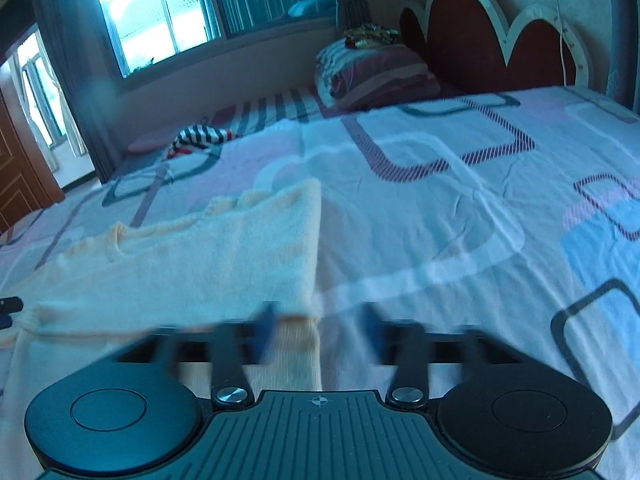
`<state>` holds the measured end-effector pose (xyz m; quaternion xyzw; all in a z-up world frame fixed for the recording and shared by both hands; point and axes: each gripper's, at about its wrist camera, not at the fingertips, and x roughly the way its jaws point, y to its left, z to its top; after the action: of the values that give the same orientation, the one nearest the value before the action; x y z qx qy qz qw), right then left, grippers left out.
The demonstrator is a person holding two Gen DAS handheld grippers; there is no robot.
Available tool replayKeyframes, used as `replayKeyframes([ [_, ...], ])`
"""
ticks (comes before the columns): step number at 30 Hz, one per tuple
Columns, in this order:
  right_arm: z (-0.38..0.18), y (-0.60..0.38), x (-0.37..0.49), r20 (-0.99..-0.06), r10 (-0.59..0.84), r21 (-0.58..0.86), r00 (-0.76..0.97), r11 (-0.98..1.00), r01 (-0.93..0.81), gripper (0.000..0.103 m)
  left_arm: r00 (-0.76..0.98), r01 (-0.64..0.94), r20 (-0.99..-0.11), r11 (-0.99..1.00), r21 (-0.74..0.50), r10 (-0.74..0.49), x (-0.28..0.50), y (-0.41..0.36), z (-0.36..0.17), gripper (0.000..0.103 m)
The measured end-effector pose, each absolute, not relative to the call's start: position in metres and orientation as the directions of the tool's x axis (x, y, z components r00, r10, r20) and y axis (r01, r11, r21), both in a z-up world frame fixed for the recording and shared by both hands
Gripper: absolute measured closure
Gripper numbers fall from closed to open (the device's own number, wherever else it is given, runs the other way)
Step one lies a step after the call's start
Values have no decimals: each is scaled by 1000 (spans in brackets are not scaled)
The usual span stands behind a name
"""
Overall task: Fold small clothes
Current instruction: 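Move the left gripper over to the other sleeve's cuff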
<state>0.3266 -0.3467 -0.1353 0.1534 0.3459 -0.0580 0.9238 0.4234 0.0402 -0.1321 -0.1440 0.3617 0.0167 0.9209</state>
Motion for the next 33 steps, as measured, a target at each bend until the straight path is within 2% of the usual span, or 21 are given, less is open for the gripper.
replayKeyframes([
  [2, -133, -350, 338, -645, 5, 256, 765, 944, 210, 25, 739, -99, -668, 966, -239, -90, 426, 31, -131, 47],
  [3, -134, -352, 347, -649, 18, 272, 761, 939, 210, 25, 730, -93, -677, 968, -232, -92, 431, 27, -132, 46],
  [6, -142, -361, 373, -664, 41, 313, 746, 922, 228, 26, 697, -124, -713, 968, -220, -73, 446, 25, -143, 46],
  [10, -150, -370, 407, -674, 50, 338, 737, 908, 247, 36, 654, -163, -751, 951, -261, -94, 464, 33, -159, 47],
  [12, -158, -373, 426, -684, 59, 343, 727, 905, 250, 40, 666, -156, -741, 955, -252, -87, 467, 32, -162, 55],
  [13, -162, -375, 435, -691, 63, 348, 720, 902, 256, 49, 675, -149, -733, 957, -250, -86, 467, 31, -162, 70],
  [14, -166, -376, 443, -698, 65, 353, 713, 898, 264, 53, 682, -146, -727, 958, -245, -82, 466, 30, -163, 87],
  [15, -169, -377, 450, -701, 69, 360, 710, 894, 267, 56, 690, -143, -719, 959, -243, -79, 465, 28, -163, 92],
  [17, -170, -377, 461, -702, 68, 350, 709, 900, 260, 65, 719, -122, -692, 966, -228, -73, 459, 22, -162, 95],
  [18, -170, -376, 465, -704, 78, 349, 706, 904, 247, 84, 736, -107, -674, 972, -209, -64, 456, 18, -160, 96],
  [19, -169, -375, 467, -701, 104, 362, 705, 904, 226, 95, 752, -96, -657, 976, -195, -57, 453, 15, -158, 96],
  [21, -163, -367, 466, -696, 62, 290, 716, 936, 201, 96, 769, -95, -638, 978, -183, -45, 451, 14, -156, 96],
  [23, -167, -363, 462, -700, -52, 169, 712, 957, 237, 97, 748, -104, -663, 981, -161, -29, 458, 15, -162, 96],
  [25, -174, -373, 460, -705, -53, 196, 707, 944, 266, 97, 738, -103, -675, 983, -150, -26, 460, 15, -165, 94],
  [26, -173, -372, 459, -707, -59, 182, 705, 948, 262, 97, 745, -100, -667, 987, -126, -9, 458, 13, -164, 87],
  [28, -167, -367, 456, -698, -99, 129, 709, 957, 261, 96, 756, -124, -653, 988, -93, 33, 454, 13, -160, 80],
  [30, -159, -367, 449, -671, -127, 124, 730, 952, 280, 96, 769, -148, -637, 984, -97, 53, 449, 18, -152, 81],
  [33, -148, -362, 443, -644, -73, 171, 761, 956, 237, 94, 790, -130, -612, 986, -107, 38, 440, 15, -140, 81],
])
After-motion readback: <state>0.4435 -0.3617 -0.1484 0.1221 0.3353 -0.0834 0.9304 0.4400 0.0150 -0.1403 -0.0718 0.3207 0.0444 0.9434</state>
